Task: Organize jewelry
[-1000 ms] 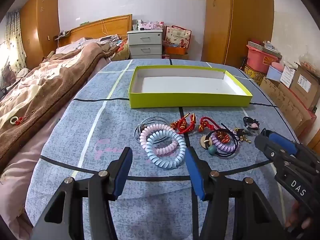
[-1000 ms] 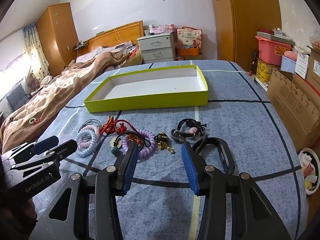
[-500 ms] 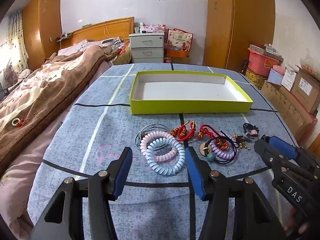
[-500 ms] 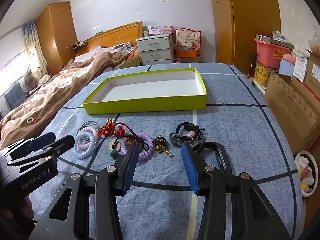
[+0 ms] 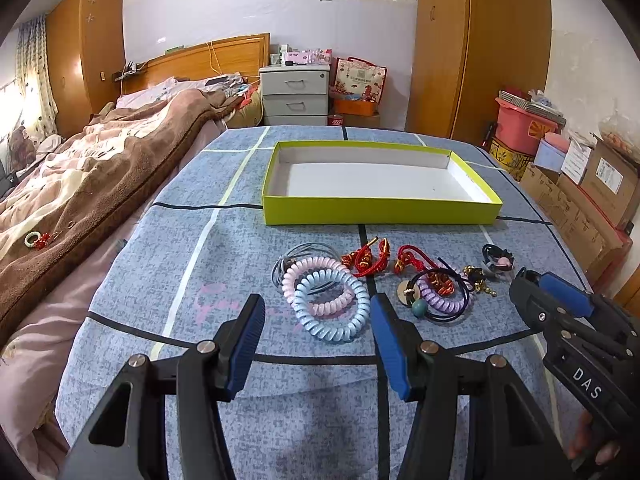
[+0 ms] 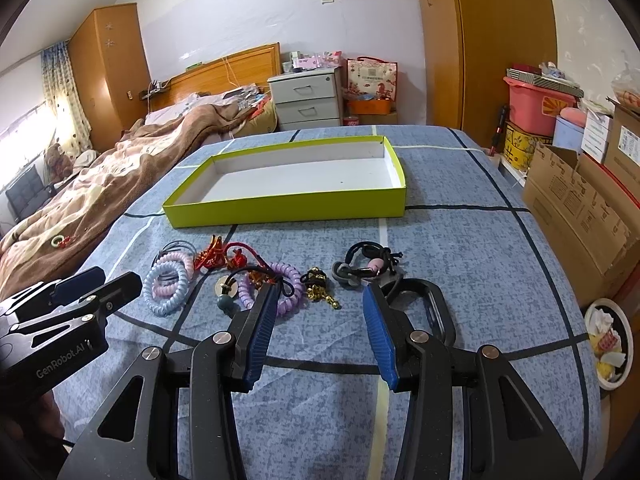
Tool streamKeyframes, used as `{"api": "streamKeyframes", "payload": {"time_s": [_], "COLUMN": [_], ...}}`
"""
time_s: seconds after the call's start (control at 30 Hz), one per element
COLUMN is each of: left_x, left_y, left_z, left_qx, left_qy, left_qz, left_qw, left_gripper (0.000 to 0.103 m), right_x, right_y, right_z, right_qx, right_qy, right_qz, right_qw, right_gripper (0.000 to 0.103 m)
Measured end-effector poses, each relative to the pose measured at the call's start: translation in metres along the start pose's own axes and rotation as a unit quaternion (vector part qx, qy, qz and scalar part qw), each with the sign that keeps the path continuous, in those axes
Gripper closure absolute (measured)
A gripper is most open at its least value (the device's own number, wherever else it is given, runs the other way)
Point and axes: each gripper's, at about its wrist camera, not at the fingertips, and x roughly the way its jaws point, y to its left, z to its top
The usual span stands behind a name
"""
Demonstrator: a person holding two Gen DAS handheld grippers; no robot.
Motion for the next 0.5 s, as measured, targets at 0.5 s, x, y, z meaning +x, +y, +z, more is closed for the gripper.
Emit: {"api": "streamKeyframes", "payload": {"time_s": [0.5], "left_x": [-0.0004], "left_y": [0.0021], "left_z": [-0.0008], "left_qx": [-0.002], "left_qy": [0.002], "left_qz": [0.003], "left_qw": [1.0], "left_gripper": [0.046], "right_x": [-0.0009], "right_y": [0.0025], "right_z": [-0.0014], "right_qx": [-0.003], "right_qy": [0.001], "right_qz": [0.0], "right_qw": [1.0], "right_gripper": [0.057]}}
